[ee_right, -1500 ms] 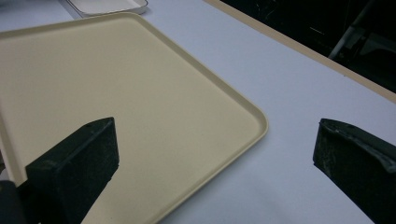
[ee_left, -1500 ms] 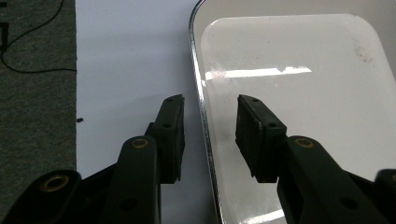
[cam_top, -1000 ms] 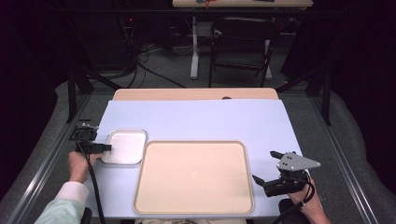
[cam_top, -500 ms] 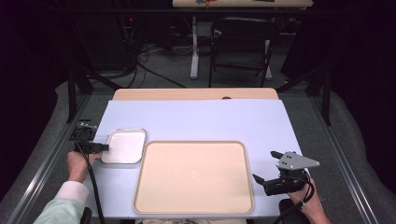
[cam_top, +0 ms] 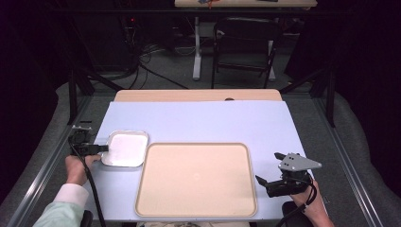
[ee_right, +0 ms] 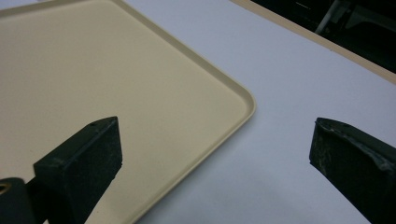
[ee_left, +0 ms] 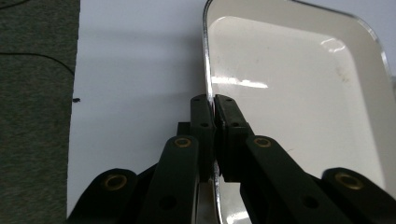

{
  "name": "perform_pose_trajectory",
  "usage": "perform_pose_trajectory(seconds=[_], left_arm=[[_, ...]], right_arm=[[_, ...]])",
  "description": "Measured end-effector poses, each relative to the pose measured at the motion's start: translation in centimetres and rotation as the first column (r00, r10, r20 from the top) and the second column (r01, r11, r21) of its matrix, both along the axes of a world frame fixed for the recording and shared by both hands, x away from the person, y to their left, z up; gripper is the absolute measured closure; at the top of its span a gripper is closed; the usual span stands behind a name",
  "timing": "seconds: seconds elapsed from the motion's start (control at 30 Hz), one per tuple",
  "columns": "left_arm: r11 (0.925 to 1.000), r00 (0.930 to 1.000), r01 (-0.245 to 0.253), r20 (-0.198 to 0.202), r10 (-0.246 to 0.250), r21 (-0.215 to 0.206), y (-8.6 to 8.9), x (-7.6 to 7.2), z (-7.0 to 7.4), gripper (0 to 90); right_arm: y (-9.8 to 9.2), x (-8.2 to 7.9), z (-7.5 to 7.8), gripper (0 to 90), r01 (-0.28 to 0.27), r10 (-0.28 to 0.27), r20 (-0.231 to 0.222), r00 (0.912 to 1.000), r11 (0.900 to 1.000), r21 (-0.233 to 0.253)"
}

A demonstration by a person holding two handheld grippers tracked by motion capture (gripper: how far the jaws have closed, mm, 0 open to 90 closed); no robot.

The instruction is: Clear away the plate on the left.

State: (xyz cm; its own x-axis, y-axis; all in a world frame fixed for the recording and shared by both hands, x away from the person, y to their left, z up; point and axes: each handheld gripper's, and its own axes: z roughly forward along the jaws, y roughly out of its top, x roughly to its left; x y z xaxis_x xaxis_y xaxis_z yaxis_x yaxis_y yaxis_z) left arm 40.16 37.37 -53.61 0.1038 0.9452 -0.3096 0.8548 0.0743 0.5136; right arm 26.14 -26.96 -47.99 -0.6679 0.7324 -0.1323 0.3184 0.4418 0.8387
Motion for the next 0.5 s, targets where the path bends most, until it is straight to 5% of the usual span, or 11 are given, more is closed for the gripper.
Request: perform_pose_trajectory(seconds=[0.5], left_arm=[[0.9996, 0.9972, 0.011, 0.073, -0.013, 0.027, 0.0, -0.9, 1.7, 88.1]], right_arm=[[0.1, 0.0, 0.1, 1.3, 0.012, -0.012, -0.011, 0.9999, 1.000, -0.003]])
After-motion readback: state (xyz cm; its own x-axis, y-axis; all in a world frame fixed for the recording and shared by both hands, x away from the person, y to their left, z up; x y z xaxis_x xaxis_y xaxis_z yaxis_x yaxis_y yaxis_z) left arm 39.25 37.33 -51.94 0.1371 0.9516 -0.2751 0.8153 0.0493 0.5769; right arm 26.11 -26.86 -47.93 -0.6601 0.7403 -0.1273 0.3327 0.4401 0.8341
